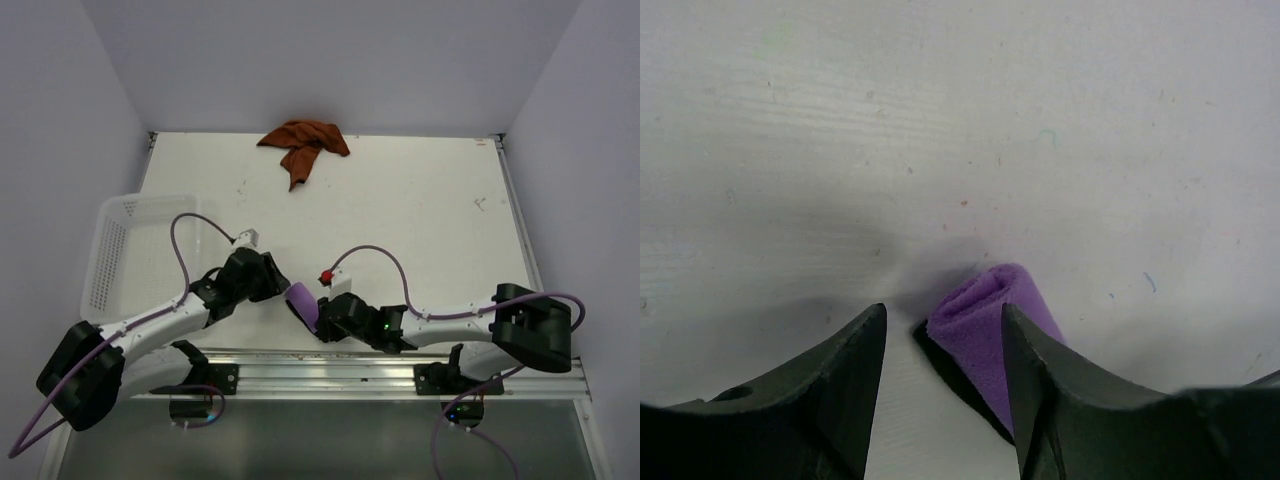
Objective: Roll the towels
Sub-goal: Roll the towel, then place the rolled towel into the container
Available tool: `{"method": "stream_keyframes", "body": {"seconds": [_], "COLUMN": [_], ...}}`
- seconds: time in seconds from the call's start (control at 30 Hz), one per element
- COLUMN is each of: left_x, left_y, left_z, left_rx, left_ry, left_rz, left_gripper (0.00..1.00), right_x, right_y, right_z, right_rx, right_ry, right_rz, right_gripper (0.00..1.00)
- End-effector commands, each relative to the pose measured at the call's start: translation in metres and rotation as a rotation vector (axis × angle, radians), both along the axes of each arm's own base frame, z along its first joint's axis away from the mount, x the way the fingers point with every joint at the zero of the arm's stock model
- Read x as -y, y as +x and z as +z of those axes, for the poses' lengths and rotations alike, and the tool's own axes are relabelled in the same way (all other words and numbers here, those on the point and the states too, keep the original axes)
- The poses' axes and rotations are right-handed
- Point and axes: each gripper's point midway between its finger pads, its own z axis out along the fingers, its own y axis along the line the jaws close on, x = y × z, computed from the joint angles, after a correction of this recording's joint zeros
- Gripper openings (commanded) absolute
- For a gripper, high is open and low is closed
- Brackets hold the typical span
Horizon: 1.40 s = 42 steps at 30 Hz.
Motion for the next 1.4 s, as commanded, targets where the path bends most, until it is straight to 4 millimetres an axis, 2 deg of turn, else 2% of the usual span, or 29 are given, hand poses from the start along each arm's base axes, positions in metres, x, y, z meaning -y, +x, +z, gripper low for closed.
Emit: {"method": "stream_keyframes", "body": {"seconds": [0.0,0.13,0.27,0.47,0.57,0.83,1.1,1.37], "left_x": [-0.005,0.009,0.026,0.025,0.032,0.048,0.05,0.048], "left_y": [0.0,-0.004,-0.014,-0.029,-0.035,-0.028,-0.027,-0.028], "left_z": [0.026,0.052,0.061,0.049,0.044,0.053,0.035,0.019], "left_rx": [-0.07,-0.121,-0.195,-0.304,-0.324,-0.33,-0.386,-0.409], "left_ry": [0.017,-0.042,-0.118,-0.098,-0.136,-0.177,-0.153,-0.064], "left_rz": [0.044,0.017,-0.028,-0.017,-0.014,0.056,0.111,0.133], "left_gripper": [0.54,0.57,0.56,0.55,0.53,0.52,0.52,0.52], "right_x": [0.012,0.012,0.012,0.012,0.003,-0.013,-0.028,-0.03], "right_y": [0.009,0.014,0.016,0.022,0.021,0.015,0.004,0.001], "right_z": [-0.006,-0.002,0.003,0.012,0.015,0.015,0.016,0.016], "right_rx": [0.055,0.097,0.135,0.195,0.212,0.249,0.307,0.33], "right_ry": [-0.102,-0.128,-0.154,-0.155,-0.141,-0.122,-0.108,-0.111], "right_rz": [-0.07,-0.121,-0.158,-0.215,-0.215,-0.213,-0.19,-0.185], "right_gripper": [0.24,0.24,0.24,0.25,0.25,0.26,0.28,0.3]}}
